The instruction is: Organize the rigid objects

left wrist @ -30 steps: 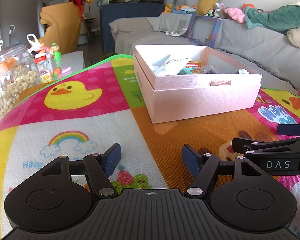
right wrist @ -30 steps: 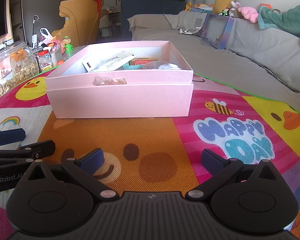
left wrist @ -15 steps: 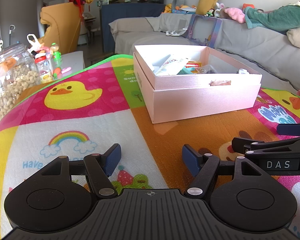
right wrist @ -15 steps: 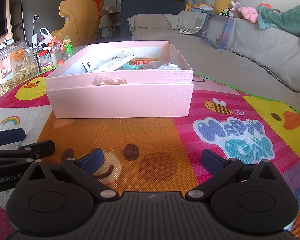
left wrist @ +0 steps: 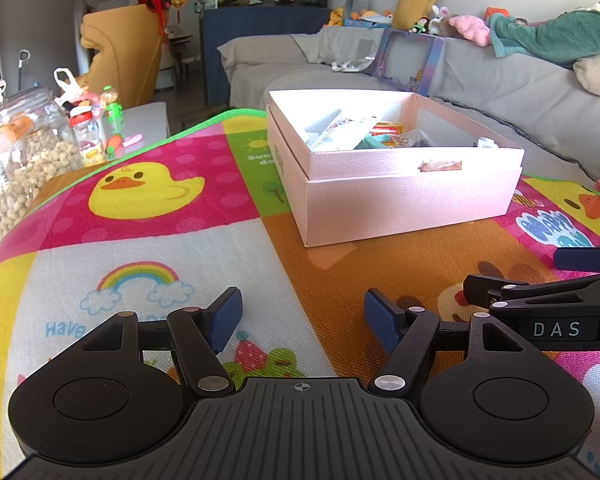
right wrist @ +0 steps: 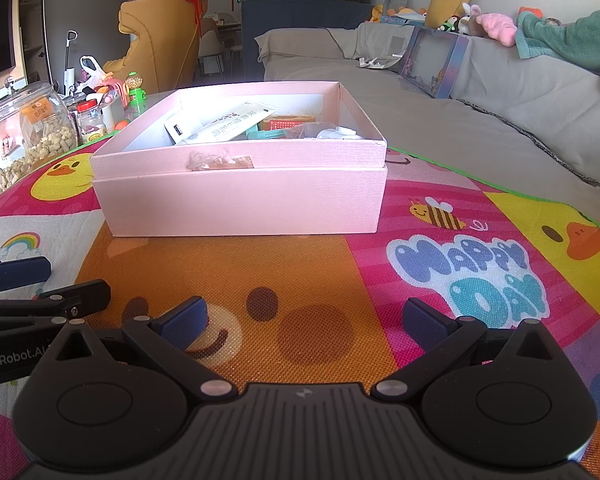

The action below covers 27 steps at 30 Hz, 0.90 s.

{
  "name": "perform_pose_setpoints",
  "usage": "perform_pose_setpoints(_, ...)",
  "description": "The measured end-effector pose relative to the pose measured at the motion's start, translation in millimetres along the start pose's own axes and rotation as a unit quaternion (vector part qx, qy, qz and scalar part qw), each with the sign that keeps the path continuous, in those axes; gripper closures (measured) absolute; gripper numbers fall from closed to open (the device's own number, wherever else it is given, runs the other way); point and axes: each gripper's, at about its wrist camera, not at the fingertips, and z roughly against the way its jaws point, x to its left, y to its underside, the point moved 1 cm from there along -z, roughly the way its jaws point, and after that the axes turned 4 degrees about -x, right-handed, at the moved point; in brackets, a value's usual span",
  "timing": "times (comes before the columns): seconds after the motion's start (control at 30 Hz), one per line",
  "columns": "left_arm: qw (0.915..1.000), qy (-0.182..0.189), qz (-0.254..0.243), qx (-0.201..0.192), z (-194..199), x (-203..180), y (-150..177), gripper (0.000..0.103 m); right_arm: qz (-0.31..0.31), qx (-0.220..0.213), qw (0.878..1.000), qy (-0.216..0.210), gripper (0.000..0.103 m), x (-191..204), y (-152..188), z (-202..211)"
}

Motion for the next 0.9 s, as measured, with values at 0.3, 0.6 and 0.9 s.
perform_pose_setpoints(0.3, 1.0000, 0.000, 0.000, 0.000, 0.1, 0.1, 0.1, 0.029, 0.000, 0.000, 1.000, 0.000, 0.000, 0.0, 0.0, 0.0)
perform_pose_setpoints(0.6, 1.0000, 0.001, 0.001, 0.000, 0.1, 0.1, -0.1, 0.029, 0.000, 0.000, 1.000, 0.000, 0.000, 0.1, 0.1, 0.0)
perform_pose_setpoints(0.9, 1.0000, -0.004, -0.006, 0.000, -0.1, -2.7, -0.2, 0.028, 0.000, 0.000, 1.000, 0.000, 0.000, 0.1, 0.1, 0.0)
